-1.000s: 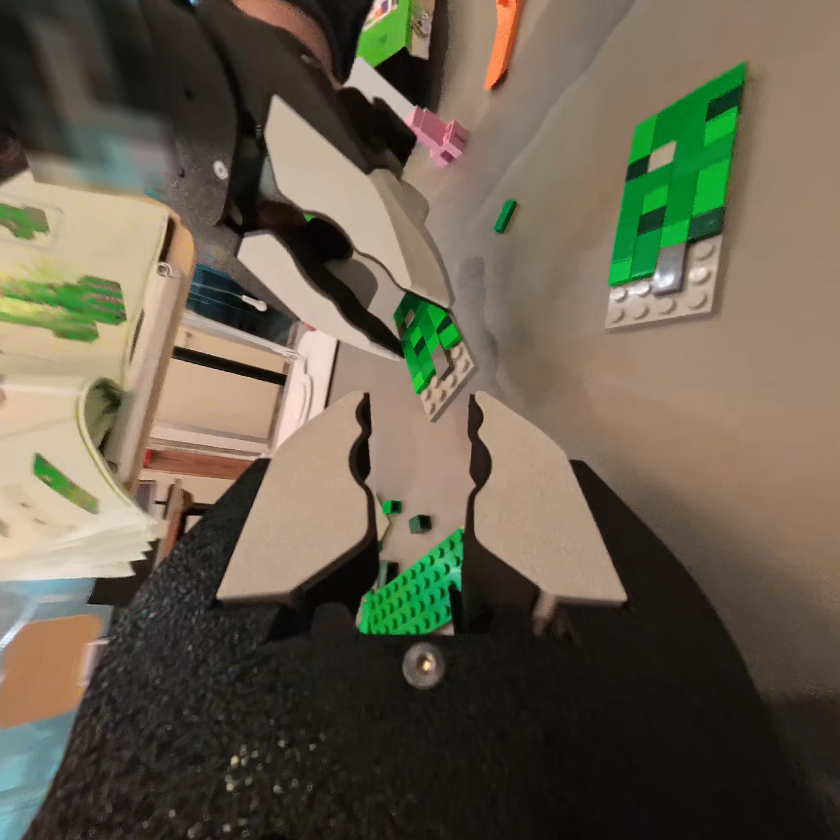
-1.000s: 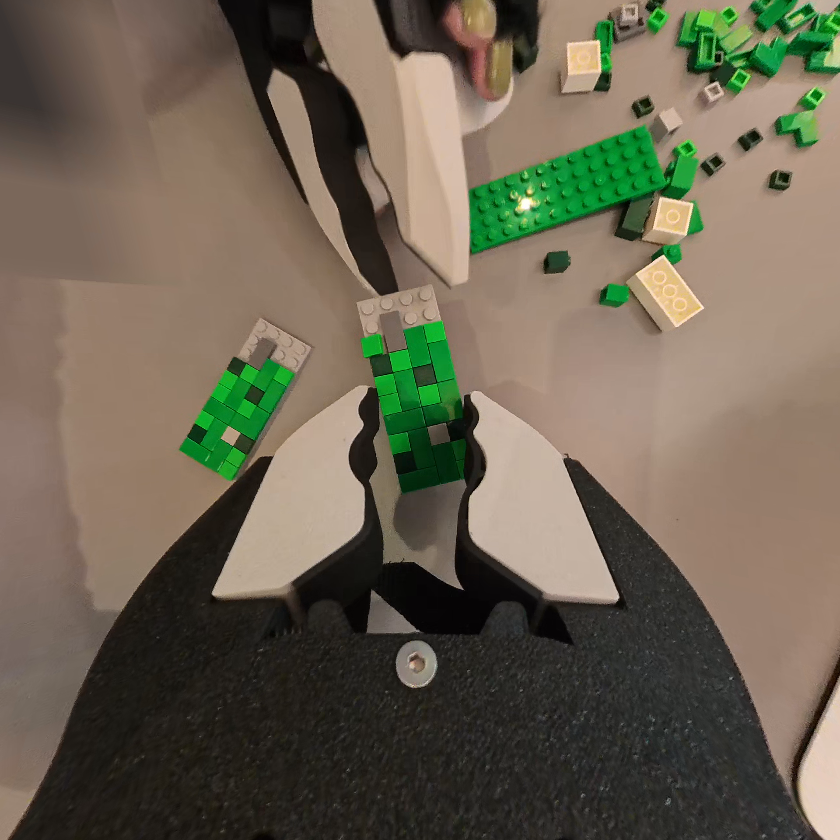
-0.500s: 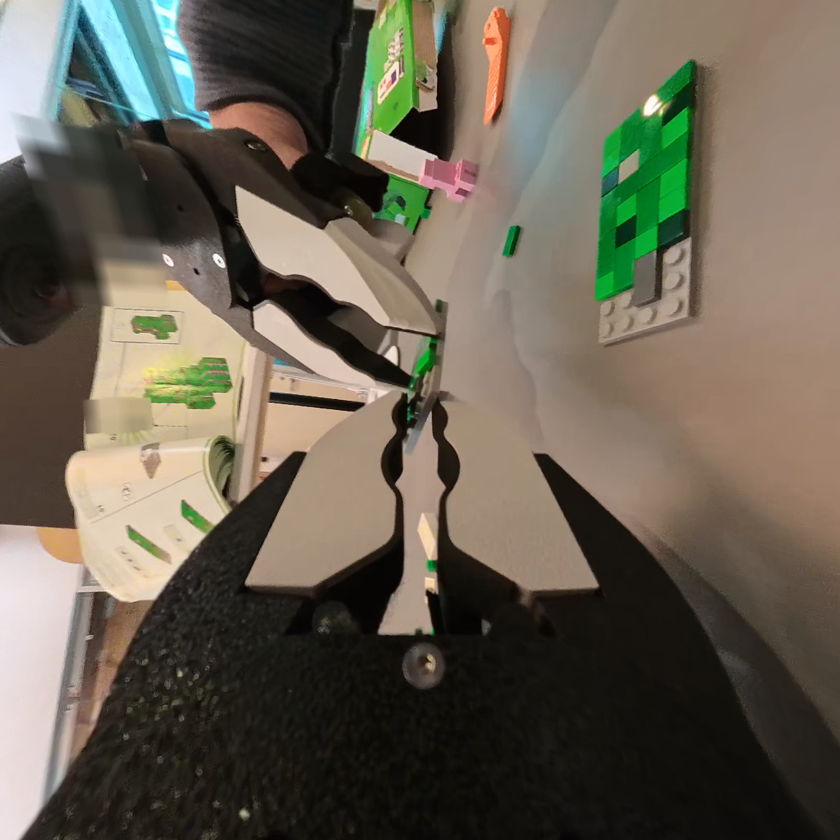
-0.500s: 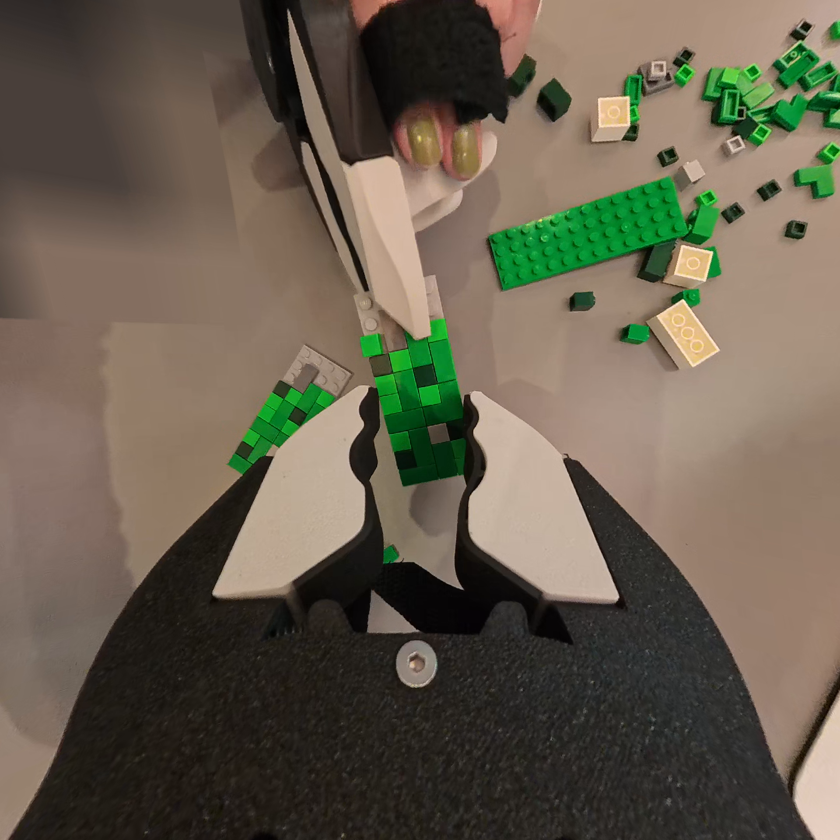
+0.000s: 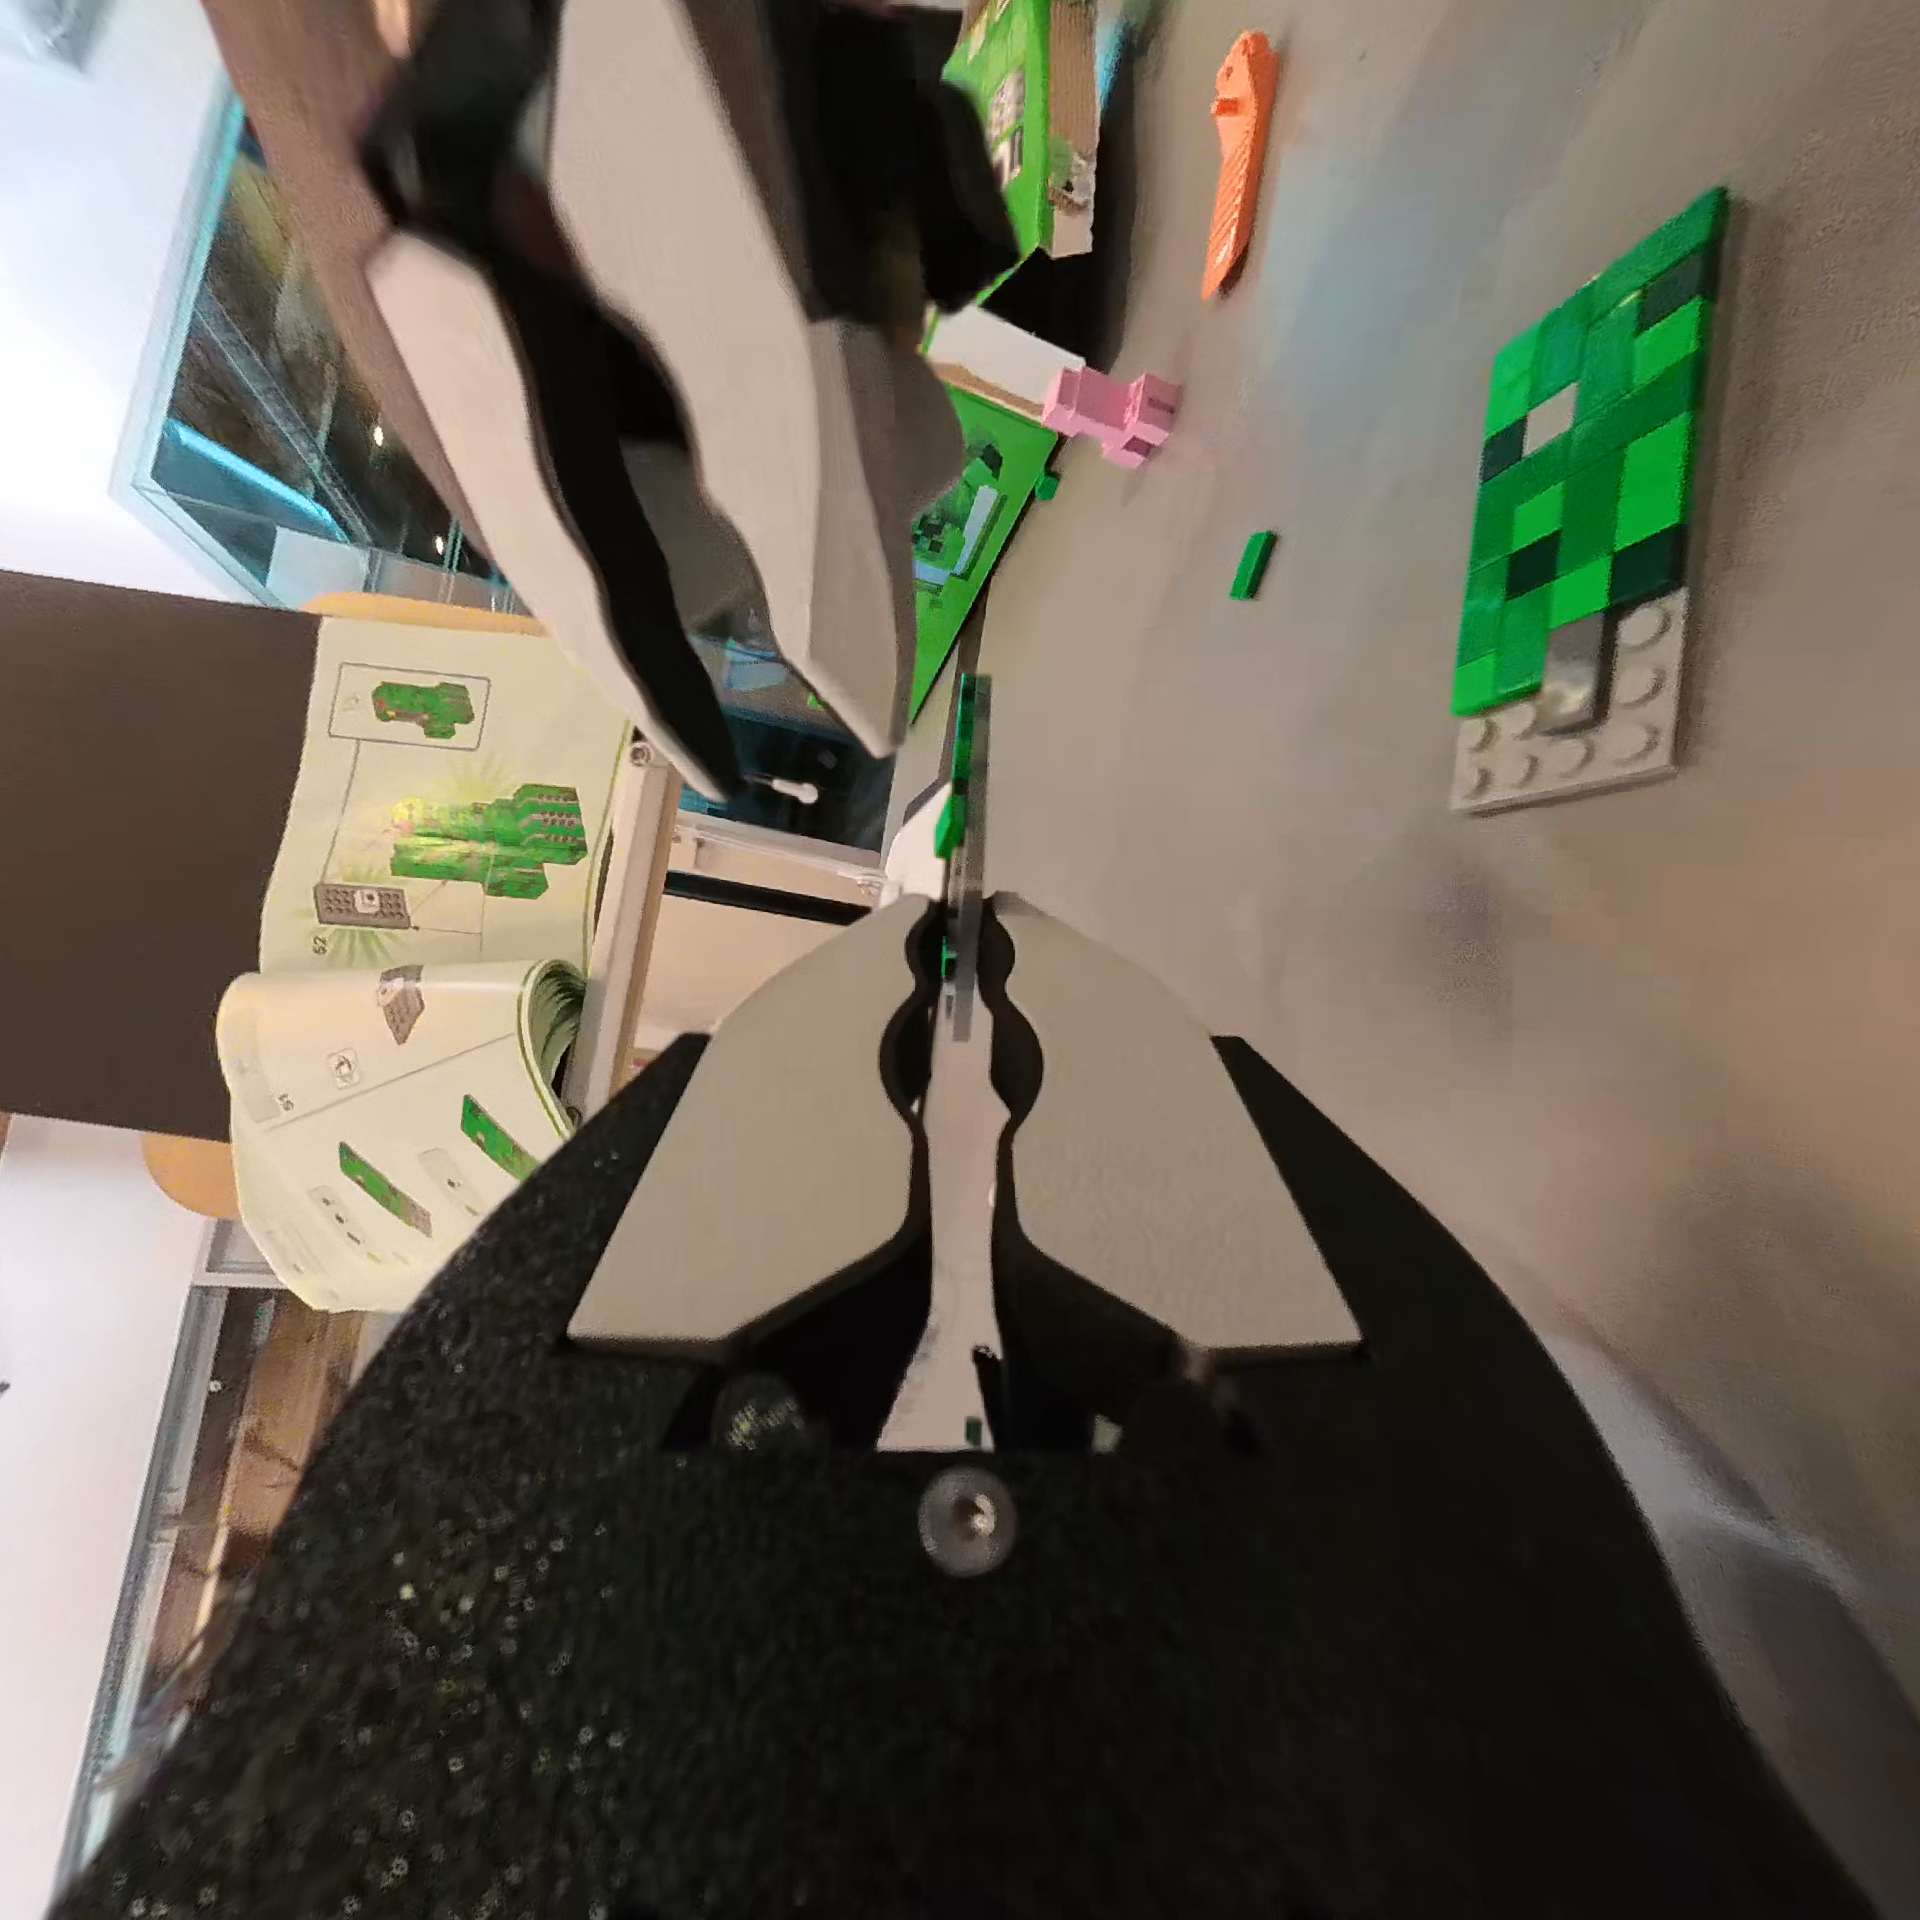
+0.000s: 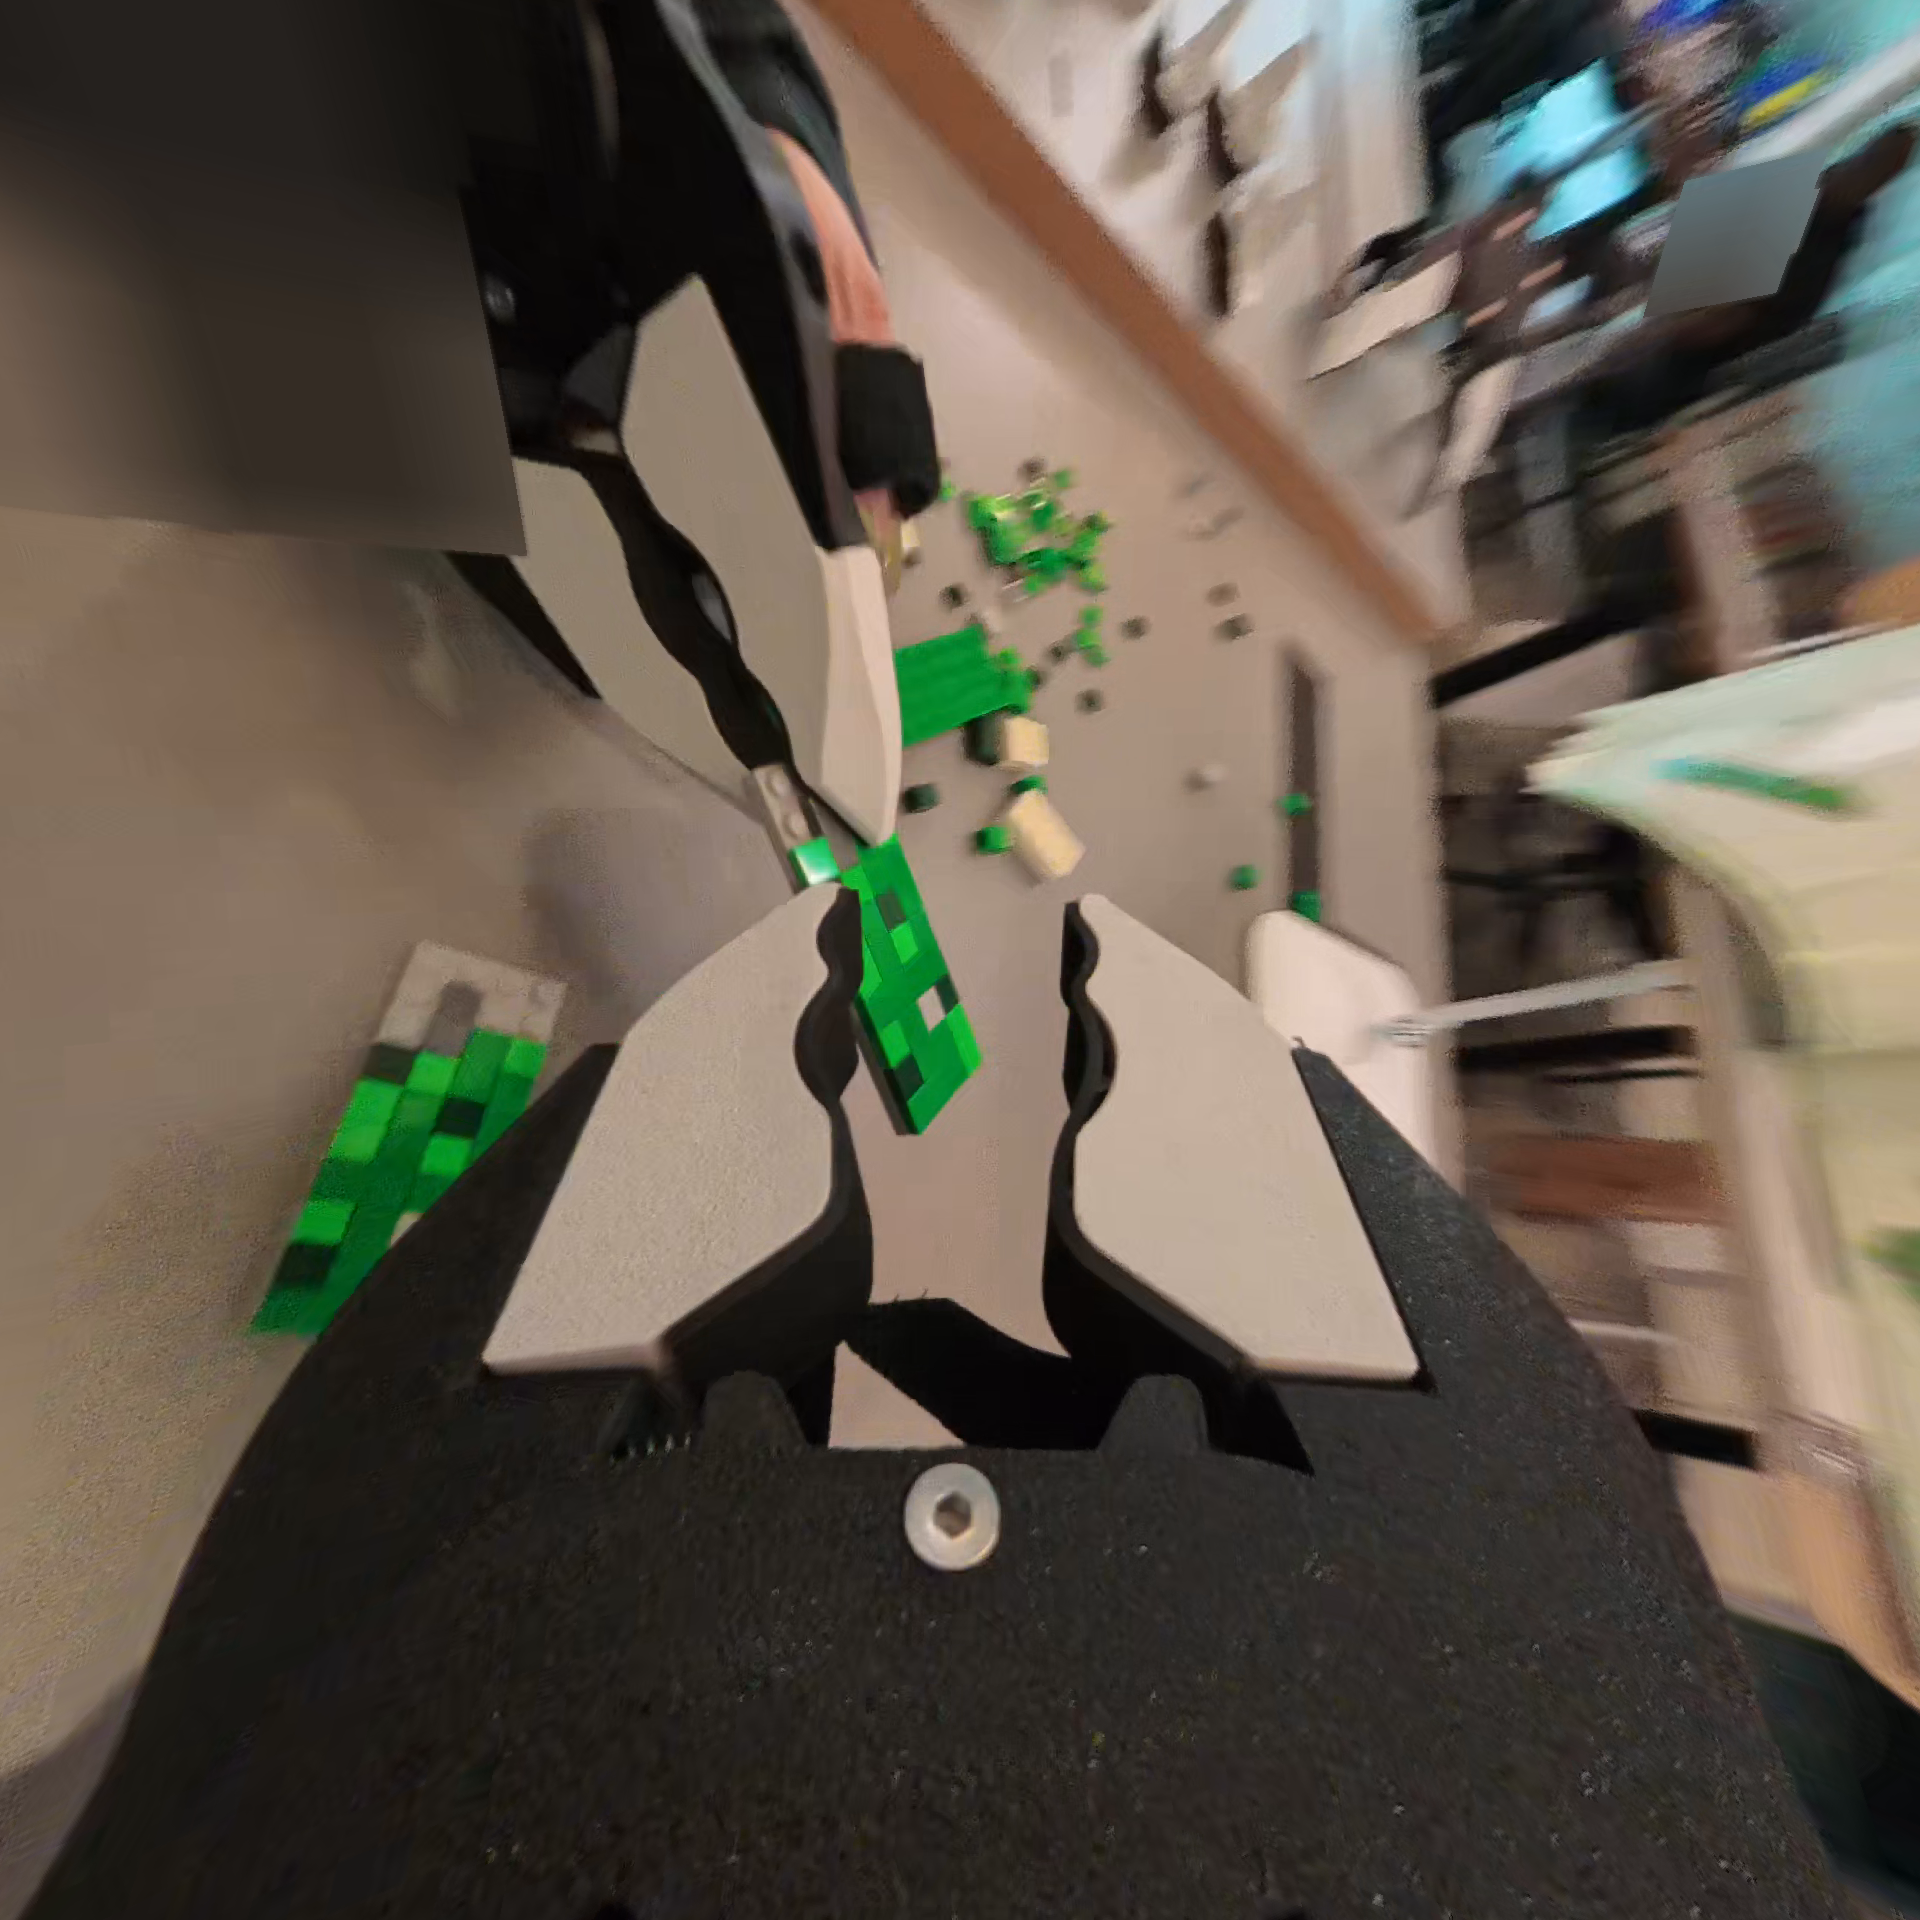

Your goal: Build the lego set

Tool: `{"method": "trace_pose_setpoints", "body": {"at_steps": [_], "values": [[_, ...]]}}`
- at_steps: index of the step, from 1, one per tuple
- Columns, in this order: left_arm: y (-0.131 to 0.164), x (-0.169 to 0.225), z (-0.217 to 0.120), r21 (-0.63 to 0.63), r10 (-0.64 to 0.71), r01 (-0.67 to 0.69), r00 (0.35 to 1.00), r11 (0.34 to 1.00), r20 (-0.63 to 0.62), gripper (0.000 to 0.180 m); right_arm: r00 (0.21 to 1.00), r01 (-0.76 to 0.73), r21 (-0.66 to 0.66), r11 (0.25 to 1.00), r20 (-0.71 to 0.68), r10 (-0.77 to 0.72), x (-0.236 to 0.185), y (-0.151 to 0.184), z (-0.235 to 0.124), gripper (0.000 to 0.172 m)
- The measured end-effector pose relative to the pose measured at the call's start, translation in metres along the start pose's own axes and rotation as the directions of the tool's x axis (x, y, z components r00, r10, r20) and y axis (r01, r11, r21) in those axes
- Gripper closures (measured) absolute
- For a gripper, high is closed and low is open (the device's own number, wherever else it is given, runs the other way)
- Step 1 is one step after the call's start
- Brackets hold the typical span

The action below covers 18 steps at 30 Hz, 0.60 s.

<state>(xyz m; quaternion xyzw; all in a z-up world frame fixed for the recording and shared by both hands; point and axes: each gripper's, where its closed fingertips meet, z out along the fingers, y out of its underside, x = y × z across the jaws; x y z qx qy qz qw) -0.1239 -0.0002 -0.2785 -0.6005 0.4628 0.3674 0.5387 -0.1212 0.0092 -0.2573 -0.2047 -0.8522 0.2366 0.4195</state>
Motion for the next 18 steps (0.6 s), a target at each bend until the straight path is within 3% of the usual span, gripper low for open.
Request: {"method": "trace_pose_setpoints", "body": {"at_steps": [4,7,12,18], "values": [[0.0,-0.003,-0.002,0.002,-0.06,0.06,0.998,0.998,-0.004,0.175,0.949,0.17,-0.084,0.982,-0.253,-0.186,-0.023,-0.005,-0.002,0.14],[-0.001,-0.005,-0.003,0.01,-0.092,0.092,0.996,0.996,-0.009,0.175,0.848,0.322,-0.19,0.928,-0.377,-0.371,-0.032,-0.005,0.0,0.147],[-0.001,-0.005,-0.004,0.012,-0.095,0.095,0.995,0.995,-0.014,0.175,0.777,0.39,-0.253,0.885,-0.425,-0.464,-0.039,-0.007,0.006,0.158],[-0.002,-0.006,-0.004,0.011,-0.097,0.097,0.995,0.995,-0.01,0.175,0.758,0.426,-0.279,0.861,-0.409,-0.508,-0.042,-0.006,0.012,0.168]]}}
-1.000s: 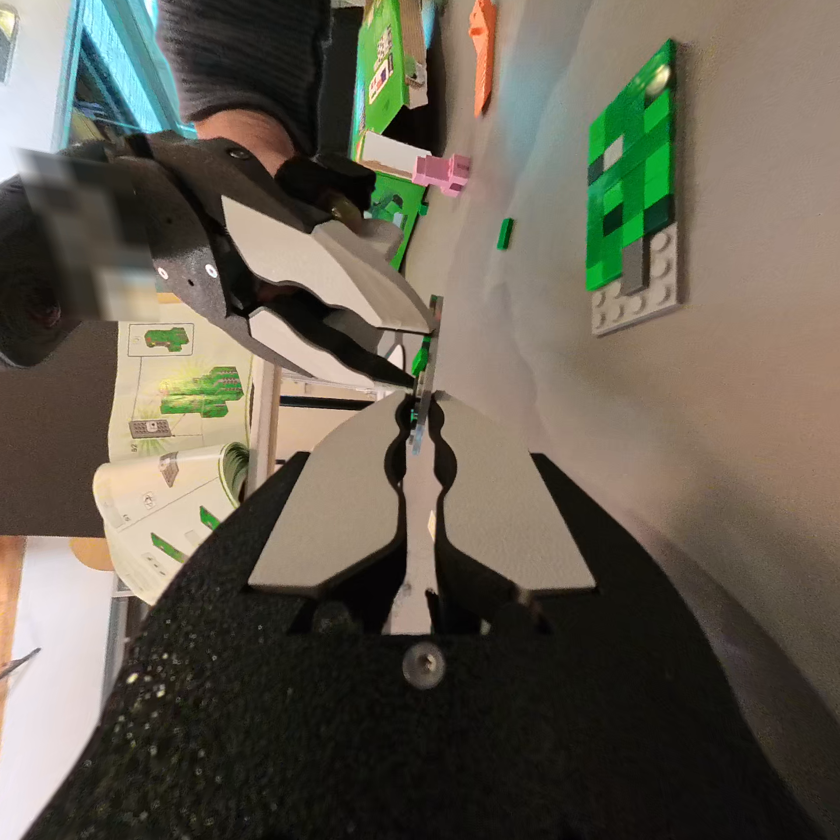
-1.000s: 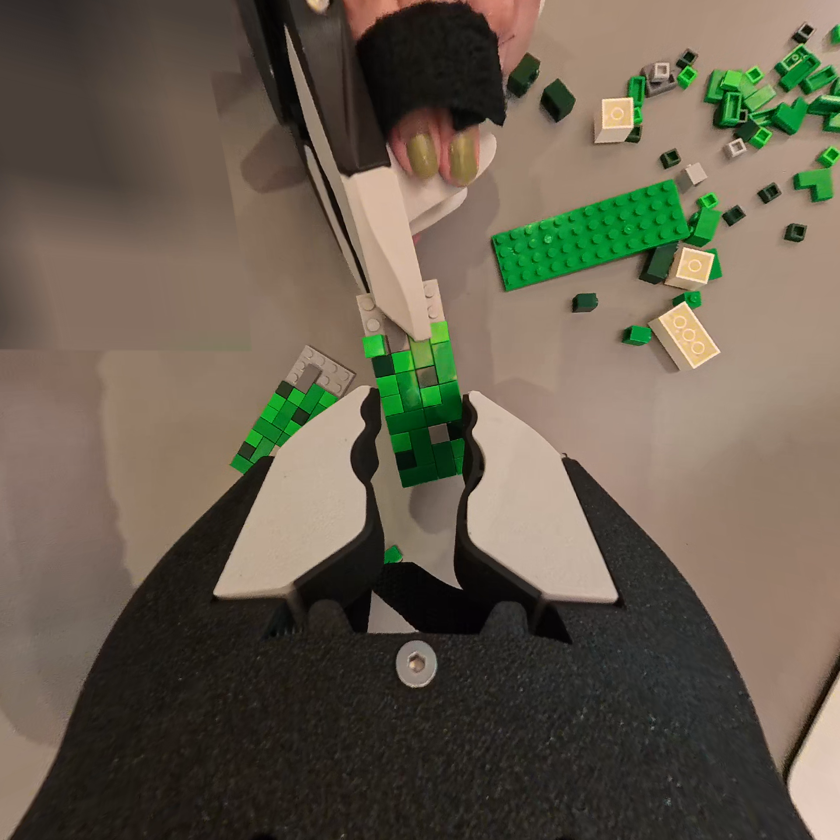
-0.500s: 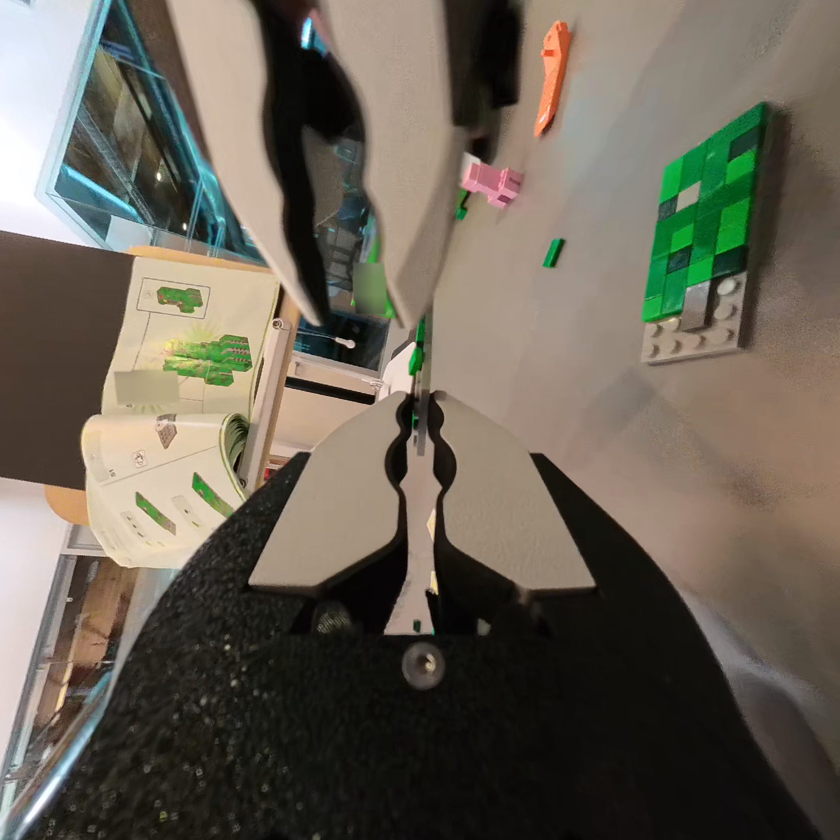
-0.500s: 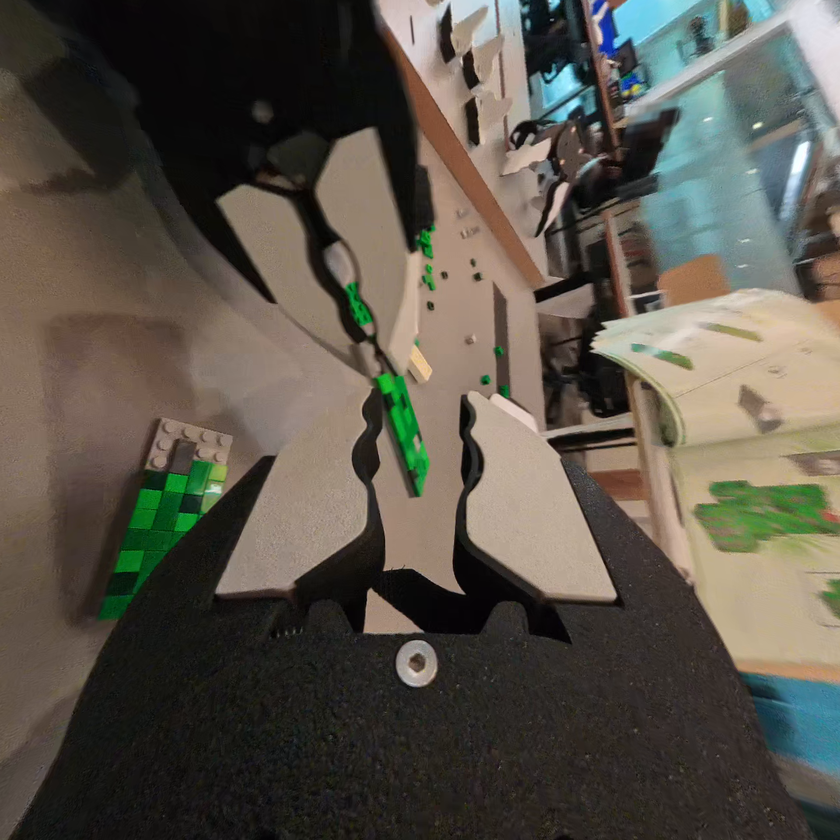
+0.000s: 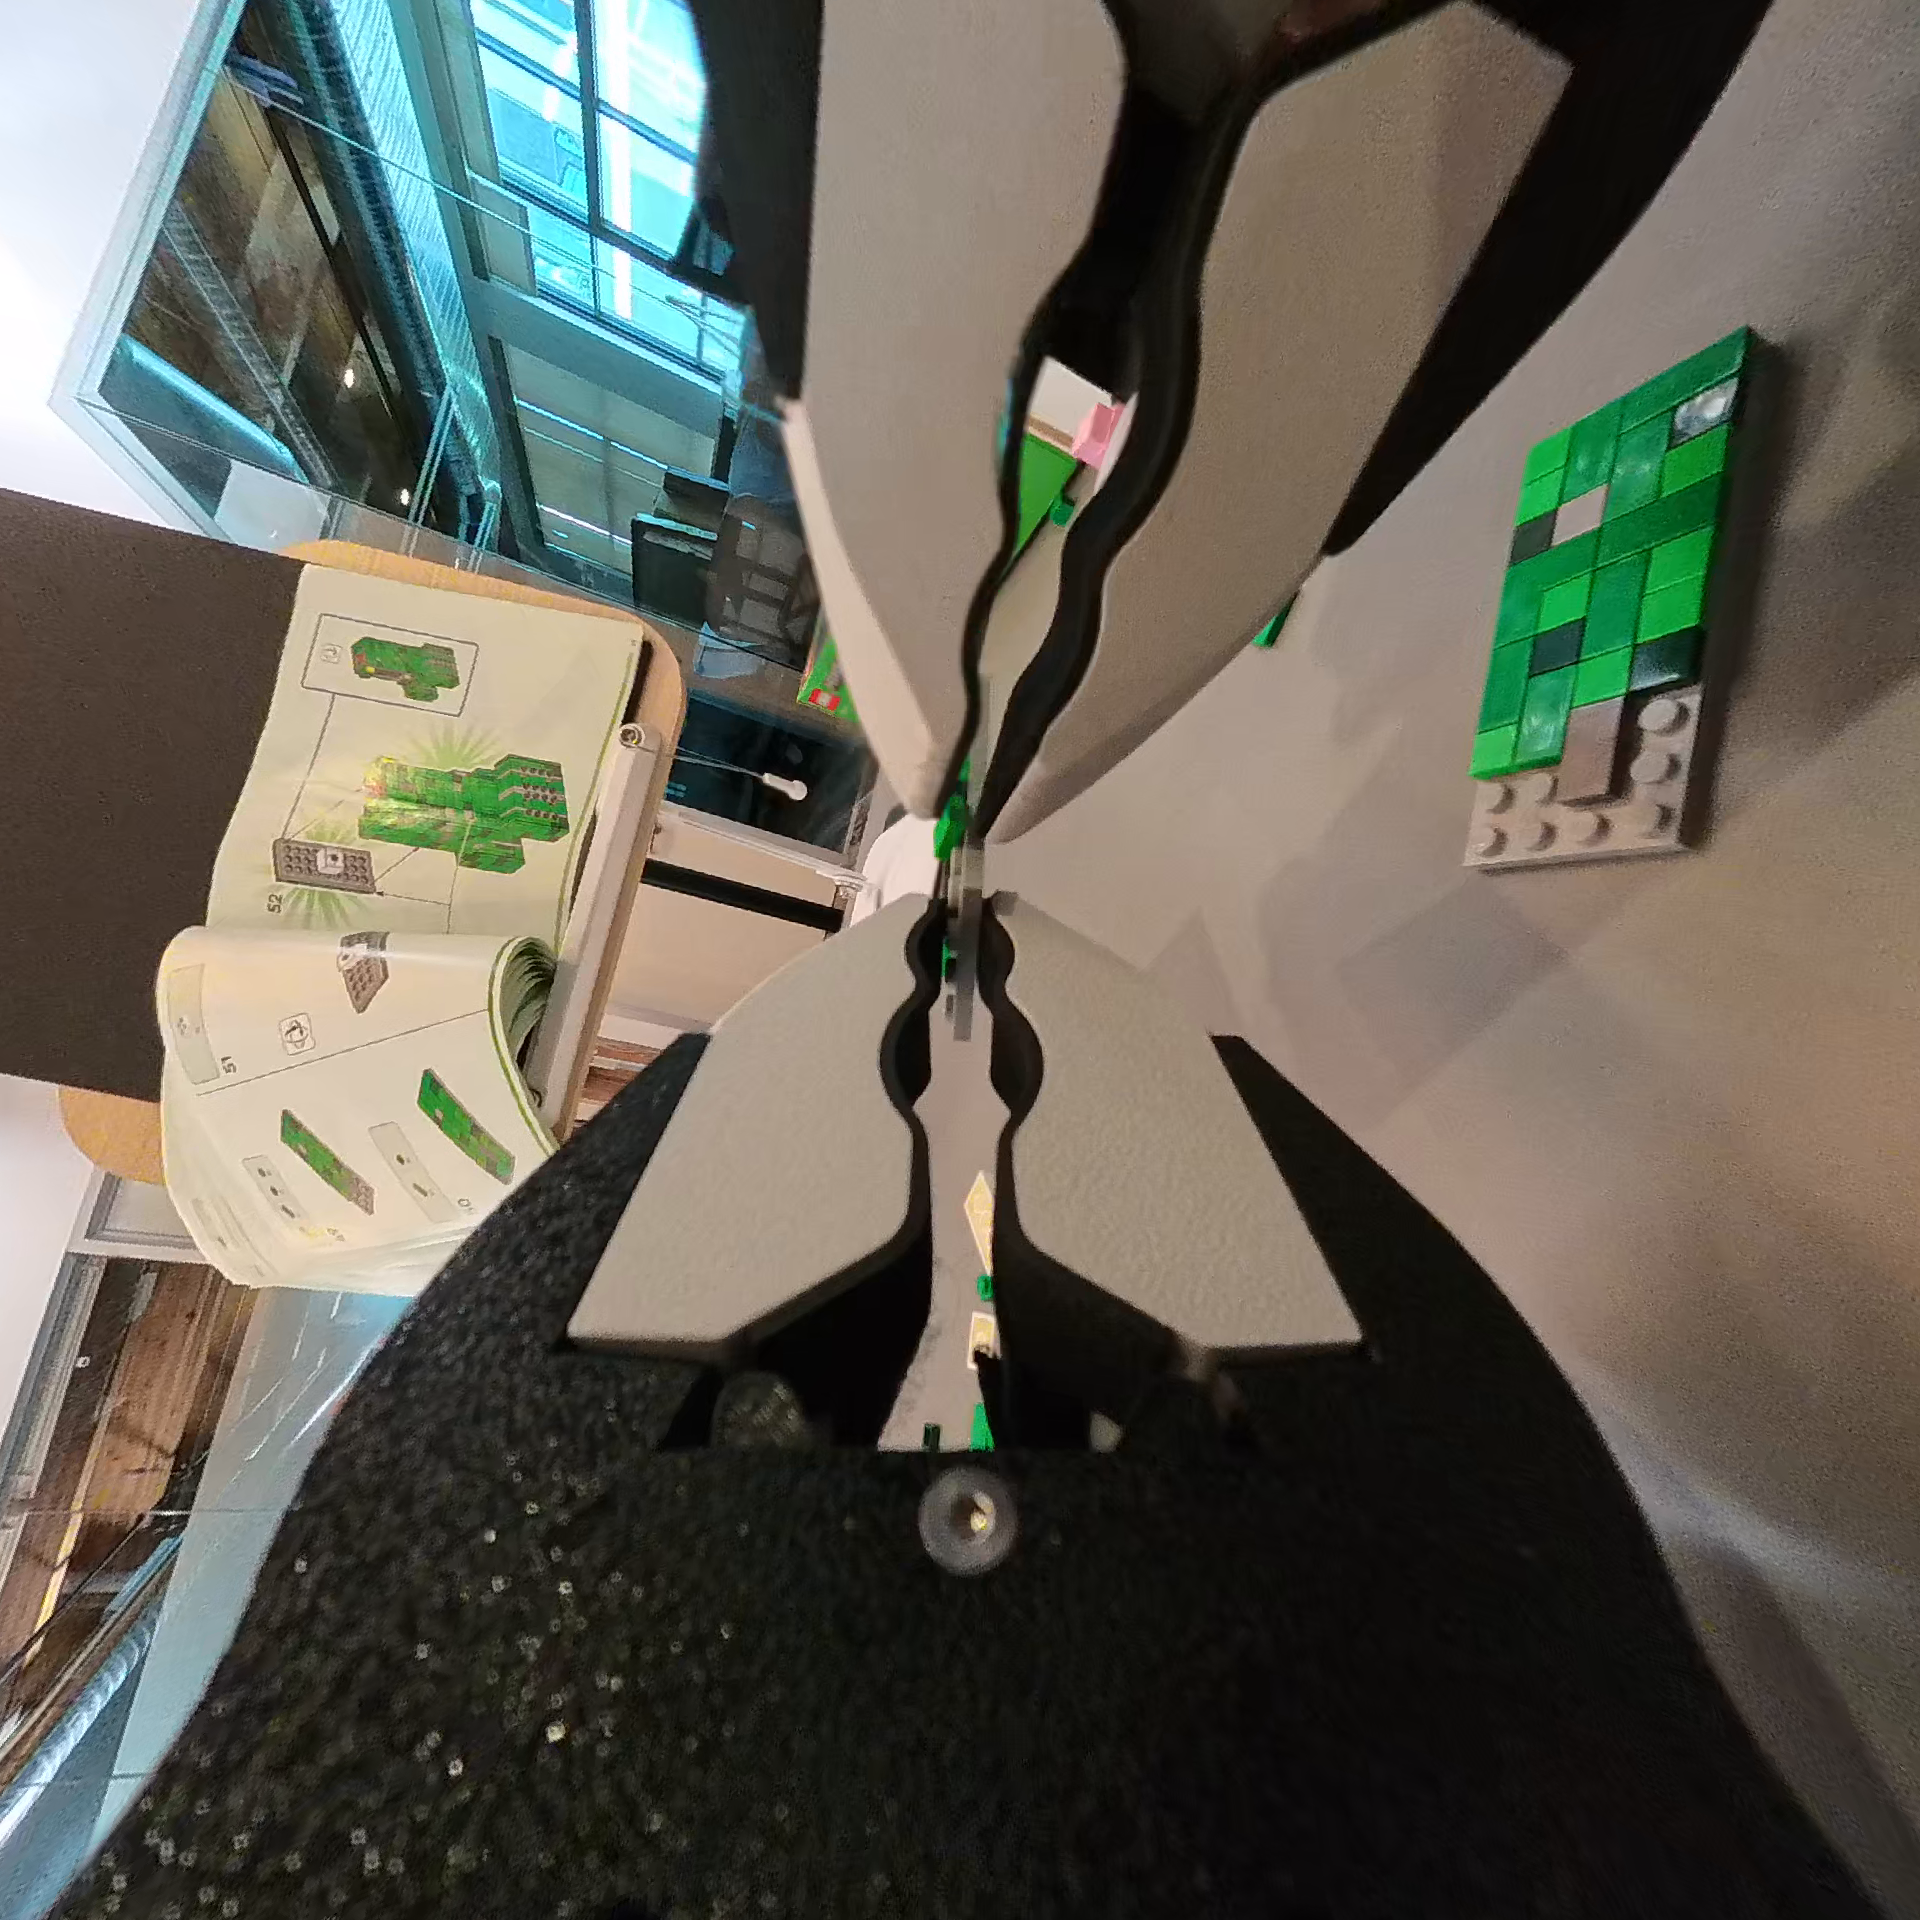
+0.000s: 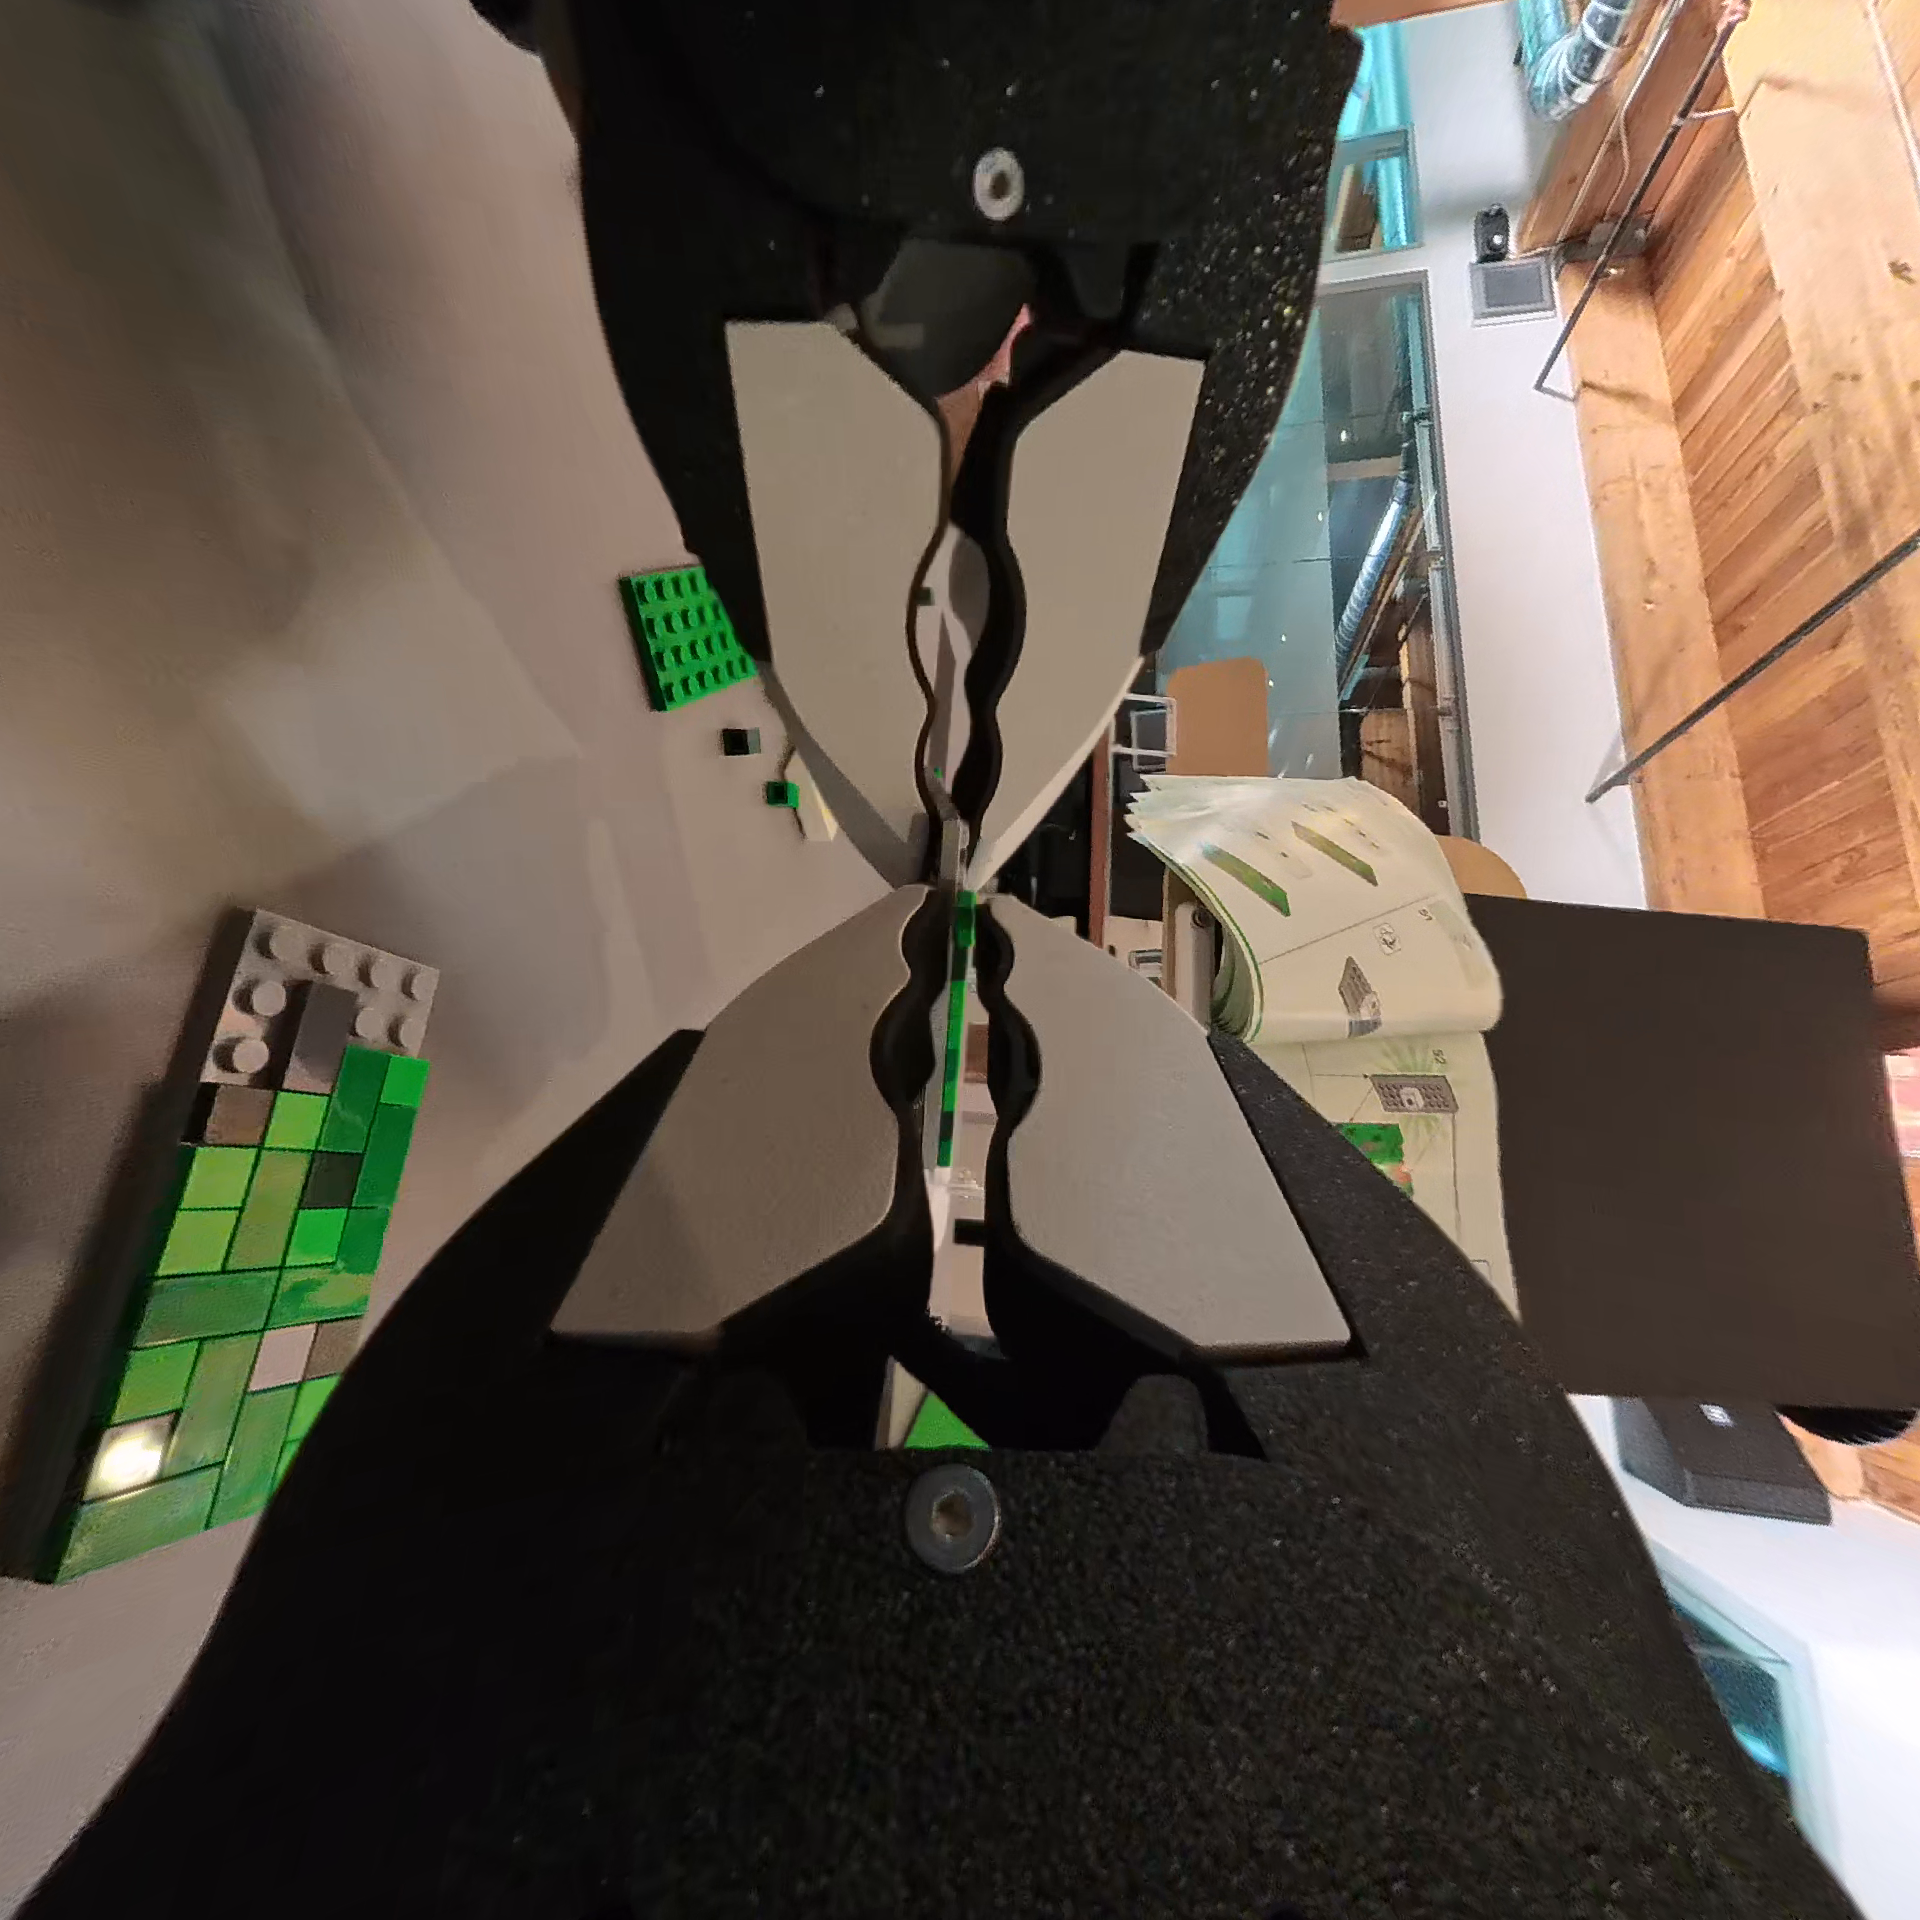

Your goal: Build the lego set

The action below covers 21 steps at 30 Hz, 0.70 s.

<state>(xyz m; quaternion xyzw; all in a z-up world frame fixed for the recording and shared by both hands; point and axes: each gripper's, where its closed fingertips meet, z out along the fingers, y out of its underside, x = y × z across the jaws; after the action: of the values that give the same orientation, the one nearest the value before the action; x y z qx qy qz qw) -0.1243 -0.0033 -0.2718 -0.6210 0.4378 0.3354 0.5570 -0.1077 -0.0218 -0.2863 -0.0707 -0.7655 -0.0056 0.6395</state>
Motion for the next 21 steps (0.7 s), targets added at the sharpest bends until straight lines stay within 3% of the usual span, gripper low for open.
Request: {"method": "trace_pose_setpoints", "body": {"at_steps": [16,21], "values": [[0.0,0.0,-0.001,-0.006,0.013,-0.013,1.0,1.0,-0.004,0.175,1.0,0.007,-0.003,1.0,-0.008,-0.007,0.003,0.001,-0.002,0.157],[-0.001,0.0,-0.001,0.0,-0.007,0.007,1.0,1.0,-0.012,0.175,0.986,-0.079,0.015,0.997,0.145,0.076,-0.009,0.003,-0.003,0.134]]}}
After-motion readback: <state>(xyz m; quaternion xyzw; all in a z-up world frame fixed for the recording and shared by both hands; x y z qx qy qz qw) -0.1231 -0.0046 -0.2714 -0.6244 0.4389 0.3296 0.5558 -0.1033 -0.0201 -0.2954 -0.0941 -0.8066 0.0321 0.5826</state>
